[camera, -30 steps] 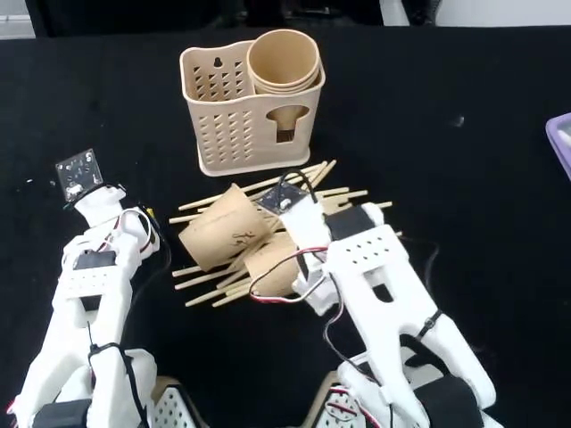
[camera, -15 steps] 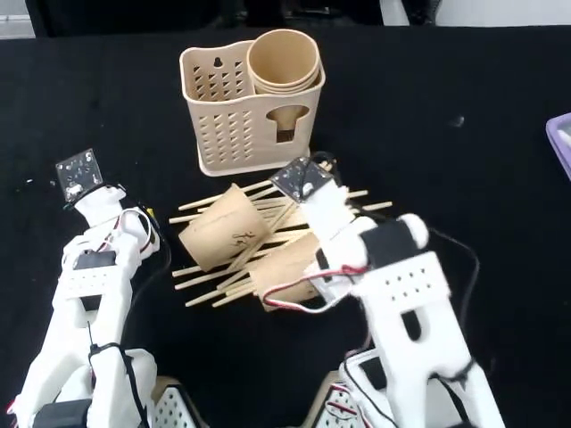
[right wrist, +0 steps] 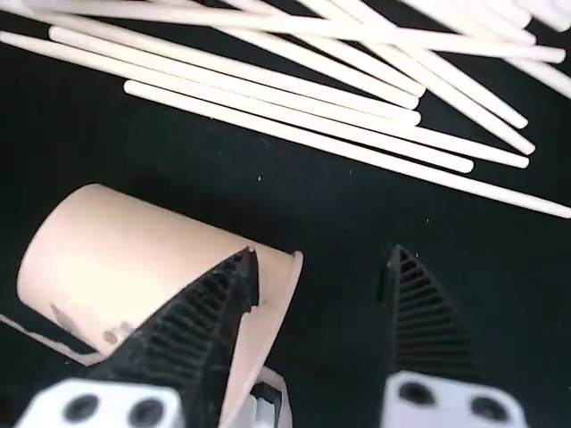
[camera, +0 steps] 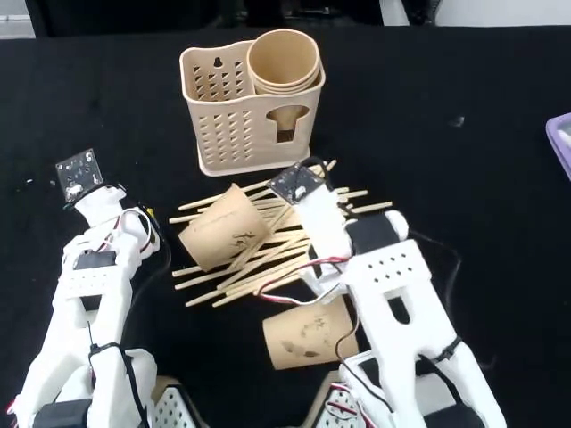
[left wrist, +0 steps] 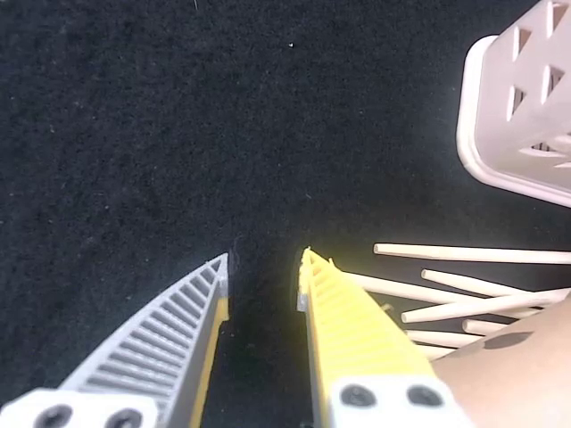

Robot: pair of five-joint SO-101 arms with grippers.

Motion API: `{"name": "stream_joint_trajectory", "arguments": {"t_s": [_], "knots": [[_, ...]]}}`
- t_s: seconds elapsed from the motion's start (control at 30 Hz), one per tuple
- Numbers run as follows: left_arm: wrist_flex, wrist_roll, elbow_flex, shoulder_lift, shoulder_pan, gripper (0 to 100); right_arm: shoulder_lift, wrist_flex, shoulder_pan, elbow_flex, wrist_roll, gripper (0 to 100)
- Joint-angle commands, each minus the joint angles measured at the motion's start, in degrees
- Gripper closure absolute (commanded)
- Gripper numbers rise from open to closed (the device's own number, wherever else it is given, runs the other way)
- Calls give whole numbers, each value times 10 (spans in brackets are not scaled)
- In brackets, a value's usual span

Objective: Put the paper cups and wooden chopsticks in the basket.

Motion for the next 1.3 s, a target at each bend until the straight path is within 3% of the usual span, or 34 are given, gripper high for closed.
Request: {"name": "stream_joint_trajectory", "arguments": {"t_s": [0.0, 0.23, 0.4, 0.73, 0.97, 1.27], "knots": [[-10, -4, -7, -16, 8, 862, 3, 27, 11, -38, 0, 772], [-10, -4, -7, -16, 8, 862, 8, 184, 9, -160, 1, 772], [-11, -4, -7, -16, 8, 861, 32, 181, 4, -143, 0, 773], [-11, -4, -8, -16, 8, 861, 214, 182, 7, -152, -1, 776], [-40, -4, -2, -16, 5, 862, 261, 182, 5, -163, 0, 992], [-41, -4, -2, -16, 5, 862, 210, 182, 7, -166, 0, 988]]}}
